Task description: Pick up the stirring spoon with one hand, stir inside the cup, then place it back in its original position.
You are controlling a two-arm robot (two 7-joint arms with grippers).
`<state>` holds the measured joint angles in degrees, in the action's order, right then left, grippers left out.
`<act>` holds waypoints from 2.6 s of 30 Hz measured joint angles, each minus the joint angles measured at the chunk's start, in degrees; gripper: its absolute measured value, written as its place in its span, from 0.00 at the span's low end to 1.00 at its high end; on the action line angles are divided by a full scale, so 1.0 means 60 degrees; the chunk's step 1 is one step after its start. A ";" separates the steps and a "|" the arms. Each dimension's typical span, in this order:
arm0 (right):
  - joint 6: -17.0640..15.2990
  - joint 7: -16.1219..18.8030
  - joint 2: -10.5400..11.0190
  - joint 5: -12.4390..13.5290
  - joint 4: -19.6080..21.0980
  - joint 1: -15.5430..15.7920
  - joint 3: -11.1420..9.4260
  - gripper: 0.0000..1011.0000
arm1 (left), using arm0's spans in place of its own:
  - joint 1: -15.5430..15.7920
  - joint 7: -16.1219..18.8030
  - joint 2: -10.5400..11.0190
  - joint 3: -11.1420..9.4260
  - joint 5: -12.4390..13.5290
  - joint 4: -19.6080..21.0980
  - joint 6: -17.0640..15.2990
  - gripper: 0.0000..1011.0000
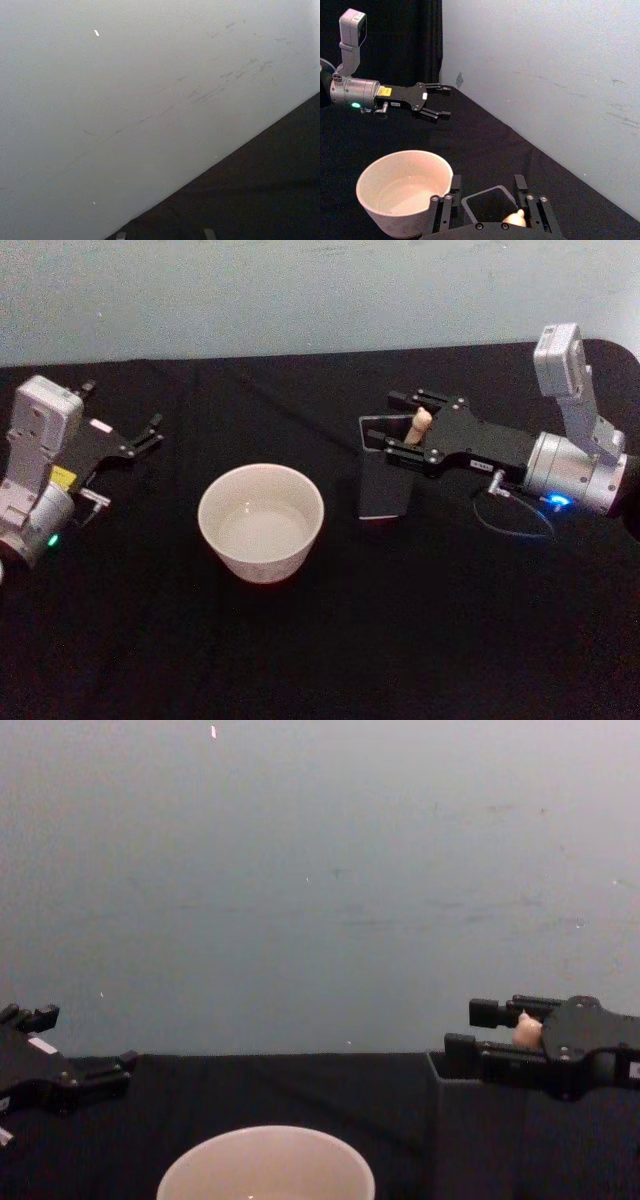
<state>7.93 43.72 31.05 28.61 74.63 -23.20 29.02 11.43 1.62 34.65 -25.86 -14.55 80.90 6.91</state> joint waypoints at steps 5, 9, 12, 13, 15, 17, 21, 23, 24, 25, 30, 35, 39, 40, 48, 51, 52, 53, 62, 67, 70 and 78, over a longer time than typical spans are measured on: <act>0.0003 0.0000 0.0000 0.0003 0.0002 0.0001 0.0000 0.78 | -0.0001 0.0000 0.0000 0.0000 0.0001 0.0000 0.0000 0.99; 0.0003 0.0003 0.0000 0.0005 0.0002 0.0000 -0.0001 0.88 | 0.0000 0.0000 0.0000 0.0000 0.0001 0.0000 0.0000 0.99; 0.0003 0.0004 -0.0001 0.0008 0.0002 0.0000 0.0000 0.96 | 0.0000 0.0000 0.0000 0.0000 0.0000 0.0000 0.0000 0.99; 0.0004 0.0004 0.0000 0.0008 0.0002 0.0000 0.0000 0.99 | 0.0000 0.0000 0.0000 0.0000 0.0000 0.0000 0.0000 0.99; 0.0003 0.0004 0.0000 0.0008 0.0002 0.0000 0.0000 0.99 | -0.0001 0.0000 0.0000 0.0000 0.0000 0.0000 0.0000 0.99; 0.0003 0.0005 -0.0001 0.0008 0.0002 0.0000 0.0000 0.99 | 0.0000 0.0000 0.0000 0.0000 0.0001 0.0000 0.0000 0.99; 0.0024 0.0004 -0.0002 0.0067 0.0037 0.0015 -0.0050 0.99 | 0.0000 0.0000 0.0000 0.0001 0.0000 0.0000 0.0000 0.99; 0.0072 -0.0029 -0.0003 0.0113 0.0102 0.0035 -0.0119 0.99 | 0.0000 0.0000 0.0000 0.0000 0.0000 0.0000 0.0000 0.99; 0.0117 -0.0089 -0.0003 0.0162 0.0173 0.0061 -0.0200 0.99 | 0.0000 0.0000 0.0000 0.0000 0.0000 0.0000 0.0000 0.99; 0.0145 -0.0133 -0.0004 0.0198 0.0217 0.0075 -0.0254 0.99 | 0.0000 0.0000 0.0000 0.0000 0.0000 0.0000 0.0000 0.99; 0.0286 -0.0764 -0.0041 0.0377 0.0560 0.0224 -0.0788 0.99 | 0.0000 0.0000 0.0000 0.0000 0.0000 0.0000 0.0000 0.99; 0.0234 -0.2040 -0.0220 0.0069 0.0759 0.0446 -0.1244 0.99 | 0.0000 0.0000 0.0000 0.0000 0.0001 0.0000 0.0000 0.99; -0.0061 -0.3504 -0.0510 -0.0652 0.0694 0.0612 -0.1461 0.99 | 0.0000 0.0000 0.0000 0.0000 0.0001 0.0000 0.0000 0.99; -0.0129 -0.3684 -0.0554 -0.0762 0.0657 0.0625 -0.1467 0.99 | 0.0001 0.0000 0.0000 0.0000 0.0001 0.0000 0.0000 0.99; -0.0750 -0.4541 -0.0945 -0.1489 0.0244 0.0790 -0.1342 0.99 | 0.0001 0.0000 0.0000 0.0000 0.0000 0.0000 0.0000 0.99; -0.0902 -0.4552 -0.1044 -0.1561 0.0151 0.0831 -0.1317 0.99 | 0.0000 0.0000 0.0000 0.0000 0.0001 0.0000 0.0000 0.99; -0.0928 -0.4552 -0.1065 -0.1574 0.0133 0.0841 -0.1316 0.99 | 0.0000 0.0000 0.0000 0.0000 0.0000 0.0000 0.0000 0.99; -0.0957 -0.4550 -0.1085 -0.1592 0.0119 0.0849 -0.1316 0.99 | -0.0001 0.0000 0.0000 0.0000 0.0001 0.0000 0.0000 0.99; -0.1026 -0.4516 -0.1128 -0.1643 0.0085 0.0866 -0.1327 0.99 | 0.0000 0.0000 0.0000 0.0000 0.0000 0.0000 0.0000 0.99; -0.1016 -0.4502 -0.1115 -0.1634 0.0095 0.0860 -0.1326 0.99 | -0.0001 0.0000 0.0000 0.0000 0.0000 0.0000 0.0000 0.99; -0.1007 -0.4497 -0.1109 -0.1622 0.0100 0.0859 -0.1323 0.99 | 0.0000 0.0000 0.0000 0.0000 0.0000 0.0000 0.0000 0.99; -0.0990 -0.4487 -0.1101 -0.1601 0.0110 0.0851 -0.1318 0.99 | 0.0000 0.0000 0.0000 0.0000 0.0000 0.0000 0.0000 0.99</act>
<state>1.99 16.80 24.44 19.00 75.29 -18.09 21.11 11.43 1.62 34.65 -25.86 -14.55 80.90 6.91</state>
